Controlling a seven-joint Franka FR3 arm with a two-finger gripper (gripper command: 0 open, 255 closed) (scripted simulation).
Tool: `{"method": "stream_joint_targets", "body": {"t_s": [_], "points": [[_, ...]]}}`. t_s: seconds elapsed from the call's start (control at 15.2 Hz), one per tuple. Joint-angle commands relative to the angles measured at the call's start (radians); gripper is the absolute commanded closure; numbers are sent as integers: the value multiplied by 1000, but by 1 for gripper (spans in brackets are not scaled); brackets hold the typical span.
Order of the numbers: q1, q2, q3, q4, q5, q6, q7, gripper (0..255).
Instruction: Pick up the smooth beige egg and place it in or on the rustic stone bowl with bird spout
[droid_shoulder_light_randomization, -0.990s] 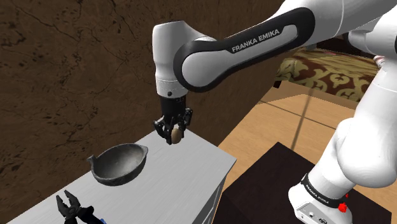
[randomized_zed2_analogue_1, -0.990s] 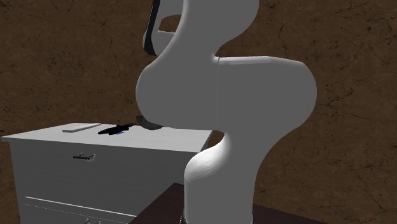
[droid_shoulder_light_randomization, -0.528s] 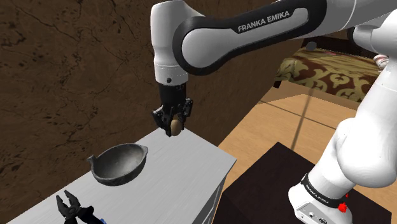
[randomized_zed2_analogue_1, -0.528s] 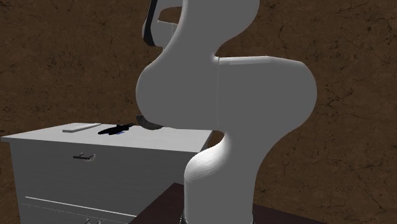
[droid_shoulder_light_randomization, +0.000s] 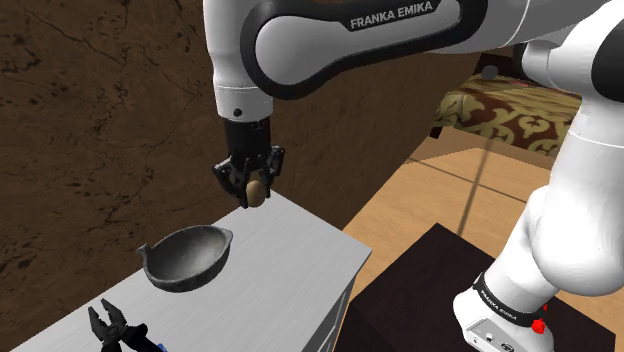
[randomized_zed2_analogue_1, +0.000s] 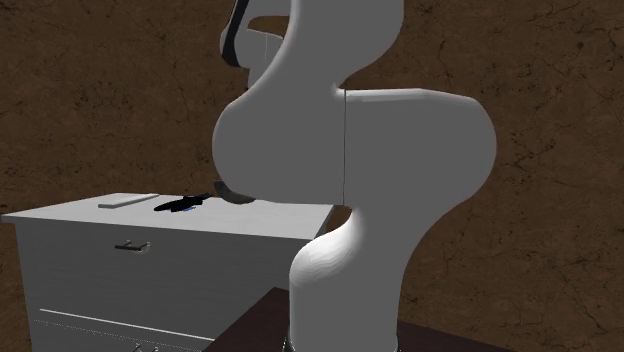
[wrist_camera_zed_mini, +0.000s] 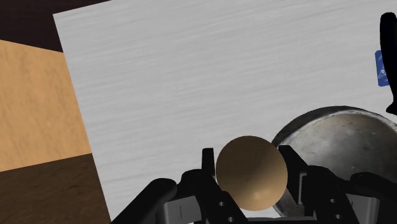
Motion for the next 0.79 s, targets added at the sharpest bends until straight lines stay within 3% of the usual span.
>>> {"method": "stream_joint_targets", "body": {"t_s": [0.0,0.4,0.46,0.53,0.73], "points": [[34,82,8,103,-37,-28,46,255],[184,380,-5,536,-153,-177,136,255],[218,443,-11,639,-172,-216,144,255],[296,582,-28,882,-210,-315,150,255],[279,559,-29,799,-202,-257,151,255]]}}
